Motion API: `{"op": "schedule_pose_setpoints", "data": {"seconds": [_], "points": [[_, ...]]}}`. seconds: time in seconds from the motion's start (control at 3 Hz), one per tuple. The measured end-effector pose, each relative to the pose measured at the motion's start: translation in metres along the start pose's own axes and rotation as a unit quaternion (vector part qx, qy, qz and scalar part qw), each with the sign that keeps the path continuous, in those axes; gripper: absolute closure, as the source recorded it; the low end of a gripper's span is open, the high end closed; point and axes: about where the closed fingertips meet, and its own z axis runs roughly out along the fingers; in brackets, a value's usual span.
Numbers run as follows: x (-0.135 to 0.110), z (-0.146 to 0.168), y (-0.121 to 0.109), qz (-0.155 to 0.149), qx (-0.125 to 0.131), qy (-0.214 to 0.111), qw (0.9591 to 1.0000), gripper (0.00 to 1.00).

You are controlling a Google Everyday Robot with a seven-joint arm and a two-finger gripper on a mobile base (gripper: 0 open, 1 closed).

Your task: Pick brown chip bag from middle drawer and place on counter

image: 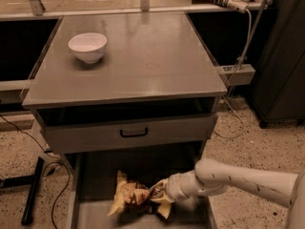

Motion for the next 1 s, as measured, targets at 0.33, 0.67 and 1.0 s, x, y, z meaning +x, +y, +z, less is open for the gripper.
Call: {"op": "schedule_pose_setpoints", "data": {"seconds": [0.33, 0.67, 1.0], "points": [[-0.022, -0.016, 0.006, -0.02, -0.001, -0.001, 0.9998, 1.0], [-0.066, -0.057, 0.022, -0.062, 0.009, -0.005, 0.998, 1.0], [-0.115, -0.115, 0.045, -0.118, 0.04, -0.004, 0.9921, 1.0]]}}
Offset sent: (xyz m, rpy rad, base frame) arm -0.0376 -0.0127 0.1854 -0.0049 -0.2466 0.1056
